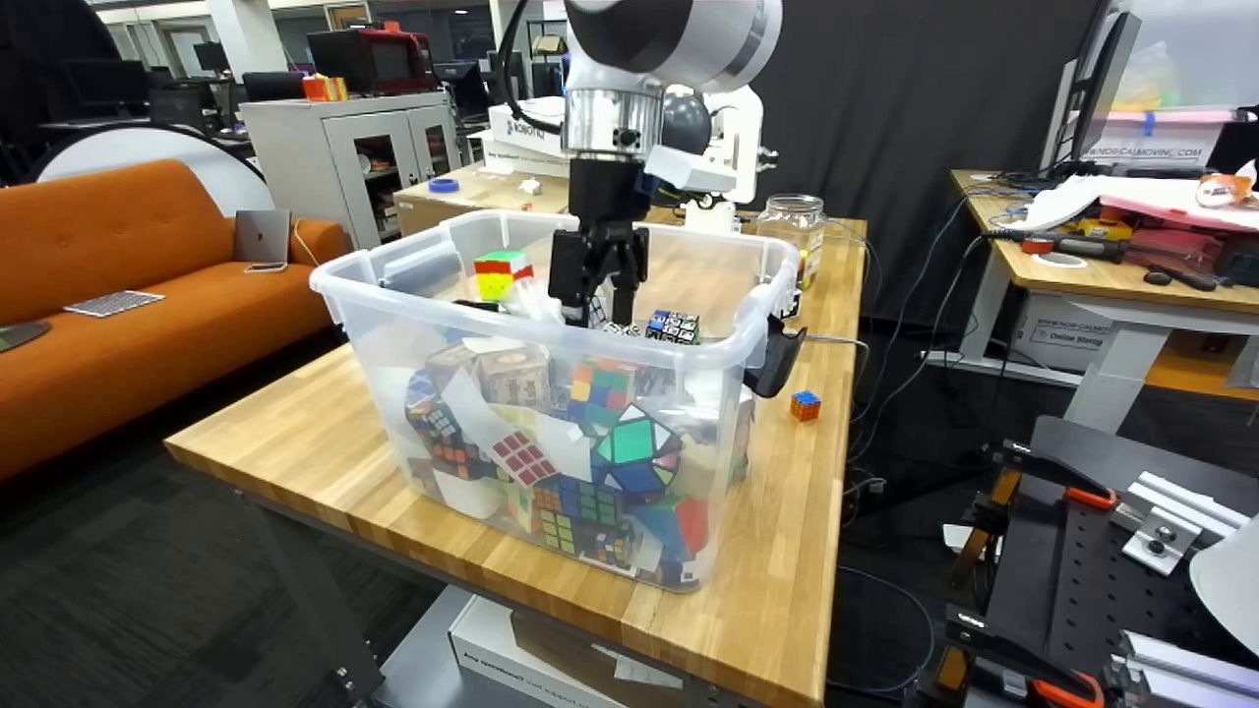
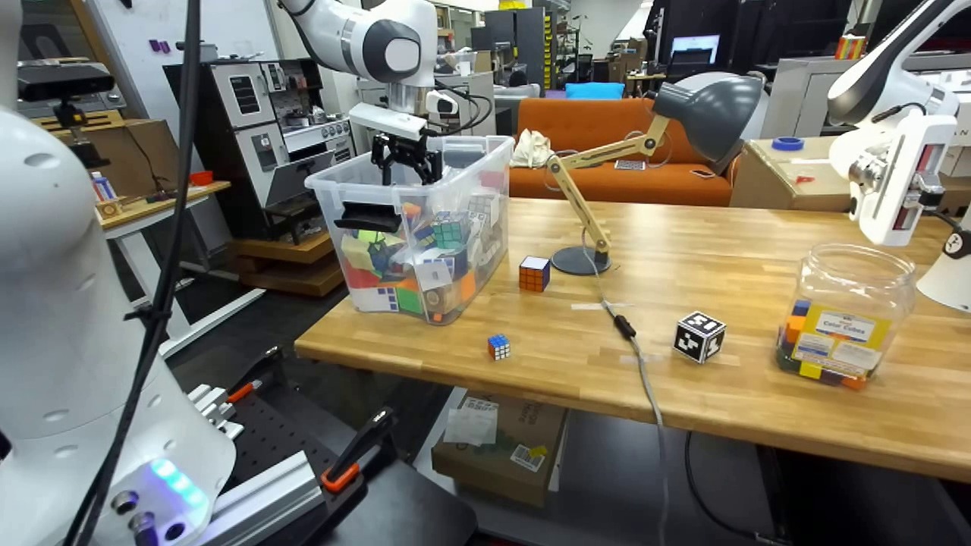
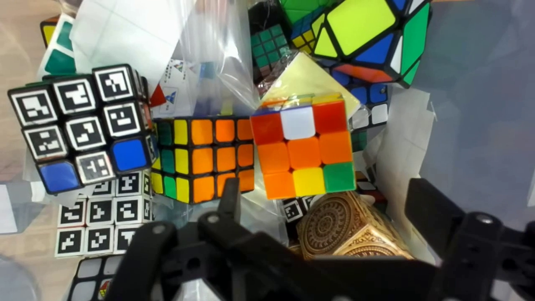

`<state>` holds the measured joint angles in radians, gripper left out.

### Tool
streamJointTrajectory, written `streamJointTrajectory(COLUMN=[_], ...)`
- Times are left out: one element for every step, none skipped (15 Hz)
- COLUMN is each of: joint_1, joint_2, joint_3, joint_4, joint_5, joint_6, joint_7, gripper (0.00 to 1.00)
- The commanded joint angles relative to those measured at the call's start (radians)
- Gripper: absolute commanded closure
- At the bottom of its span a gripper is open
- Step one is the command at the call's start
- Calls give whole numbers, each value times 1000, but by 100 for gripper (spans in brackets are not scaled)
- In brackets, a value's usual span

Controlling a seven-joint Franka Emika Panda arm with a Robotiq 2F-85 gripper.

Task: Take one cube out of the storage box and put it on the table

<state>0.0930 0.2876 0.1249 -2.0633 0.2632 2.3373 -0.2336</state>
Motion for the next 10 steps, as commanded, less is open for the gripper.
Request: streamJointTrajectory(joint_1=[-17,-23,-27,-31,-37,-41,-45,-45,-45,-43], joint_2=[45,62,77,90,101,111,121,127,134,140], joint_3=[10,12,12,13,16,17,21,24,29,33], joint_4=[18,25,32,35,41,47,55,64,74,82], joint_5=[-1,11,10,10,15,15,19,20,24,24], joint_6=[21,17,17,19,16,15,9,8,3,3], joint_7=[-2,-7,-6,-5,-7,-7,-12,-11,-14,-14], gripper=[0,0,0,0,0,0,0,0,0,0])
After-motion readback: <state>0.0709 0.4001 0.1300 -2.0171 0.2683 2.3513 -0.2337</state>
